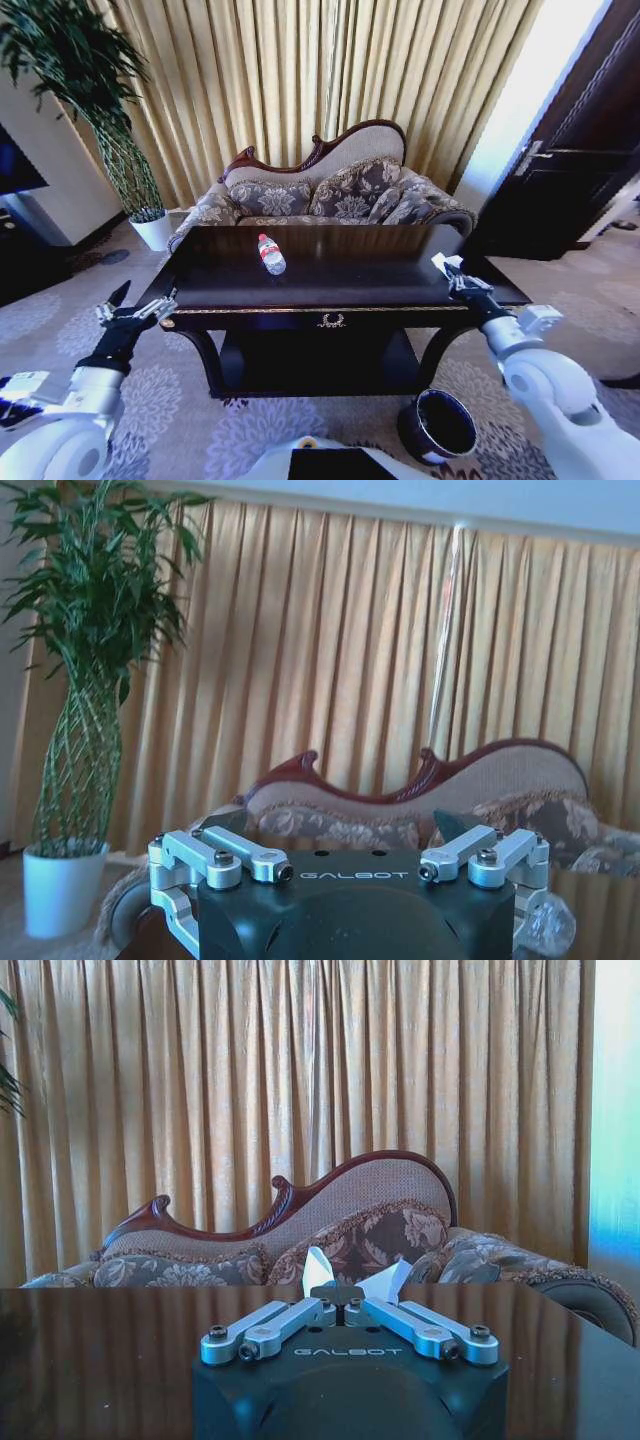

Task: Move to the front of the table and place the trash on the table into the trash bin.

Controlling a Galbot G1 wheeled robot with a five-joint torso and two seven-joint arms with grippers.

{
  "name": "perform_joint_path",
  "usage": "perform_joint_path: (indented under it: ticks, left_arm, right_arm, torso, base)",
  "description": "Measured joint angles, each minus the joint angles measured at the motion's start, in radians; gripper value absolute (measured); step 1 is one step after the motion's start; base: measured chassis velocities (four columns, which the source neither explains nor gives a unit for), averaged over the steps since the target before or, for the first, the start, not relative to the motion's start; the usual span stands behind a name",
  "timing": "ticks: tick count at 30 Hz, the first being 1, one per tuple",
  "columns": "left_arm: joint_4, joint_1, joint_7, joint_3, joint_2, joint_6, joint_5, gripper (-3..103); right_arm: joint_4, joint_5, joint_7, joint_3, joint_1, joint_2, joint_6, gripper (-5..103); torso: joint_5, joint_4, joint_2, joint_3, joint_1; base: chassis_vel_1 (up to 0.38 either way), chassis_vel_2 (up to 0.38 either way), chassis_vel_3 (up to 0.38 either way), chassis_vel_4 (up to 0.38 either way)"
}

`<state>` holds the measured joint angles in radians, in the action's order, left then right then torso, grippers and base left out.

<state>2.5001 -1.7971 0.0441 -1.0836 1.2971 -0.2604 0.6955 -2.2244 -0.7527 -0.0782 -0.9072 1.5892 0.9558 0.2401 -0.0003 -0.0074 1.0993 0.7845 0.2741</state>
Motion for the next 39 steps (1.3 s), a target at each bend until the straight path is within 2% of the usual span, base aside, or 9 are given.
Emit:
perform_joint_path:
  ticks: [7, 39]
  left_arm:
    - [0.0, 0.001, -0.014, -0.001, -0.003, -0.031, 0.002, 100]
    - [0.0, -0.004, -0.011, 0.004, 0.003, -0.008, 0.0, 100]
  right_arm:
    - [0.005, 0.012, 0.0, 0.005, 0.001, 0.005, -0.011, 0]
    - [0.018, 0.045, 0.001, 0.028, 0.029, 0.023, -0.033, 0]
  torso:
    - [0.0, -0.0001, 0.0, 0.0, 0.0]
    - [0.0, 0.0001, 0.0, 0.0, 0.0]
  base:
    - [0.0, 0.0, 0.0, 0.0]
    - [0.074, -0.069, -0.066, 0.07]
